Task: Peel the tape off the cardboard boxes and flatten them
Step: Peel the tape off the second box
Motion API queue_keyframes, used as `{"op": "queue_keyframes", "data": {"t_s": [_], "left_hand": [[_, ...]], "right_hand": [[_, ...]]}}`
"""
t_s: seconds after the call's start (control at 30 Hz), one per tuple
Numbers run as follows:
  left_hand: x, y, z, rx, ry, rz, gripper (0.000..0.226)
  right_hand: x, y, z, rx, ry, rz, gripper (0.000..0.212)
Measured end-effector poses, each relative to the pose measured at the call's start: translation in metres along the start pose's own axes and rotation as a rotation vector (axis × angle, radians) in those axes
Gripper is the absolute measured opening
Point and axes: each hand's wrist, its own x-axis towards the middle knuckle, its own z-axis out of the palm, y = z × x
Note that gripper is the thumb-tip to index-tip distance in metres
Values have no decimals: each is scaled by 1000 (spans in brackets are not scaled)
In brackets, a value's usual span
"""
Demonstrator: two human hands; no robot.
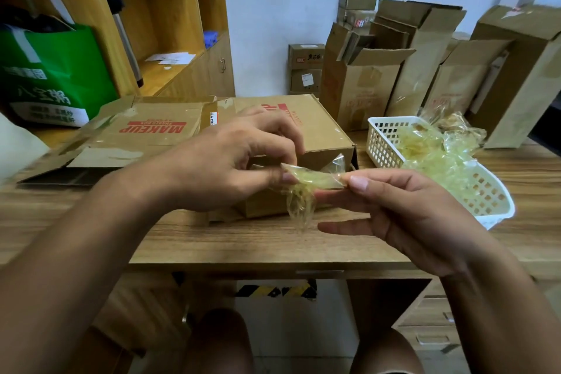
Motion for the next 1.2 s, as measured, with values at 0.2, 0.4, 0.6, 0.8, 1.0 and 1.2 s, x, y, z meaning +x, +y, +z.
{"op": "queue_keyframes", "data": {"t_s": [0.2,0.4,0.6,0.8,1.0,1.2], "left_hand": [[-26,-14,-28,26,219,-74,29],[-16,-3,-2,-22,212,-177,33],[-10,5,25,-149,179,-163,32],[-3,8,29,-240,111,-146,35],[4,1,28,-95,196,-118,51],[10,-26,26,90,383,-233,37]], "right_hand": [[-7,-14,-18,37,601,-209,35],[-1,3,9,-563,181,-398,60],[10,13,21,-833,242,-518,72],[3,-3,16,-757,310,-523,35],[-12,-43,-8,-932,524,-488,21],[-12,-86,-89,-1448,901,-241,27]]}}
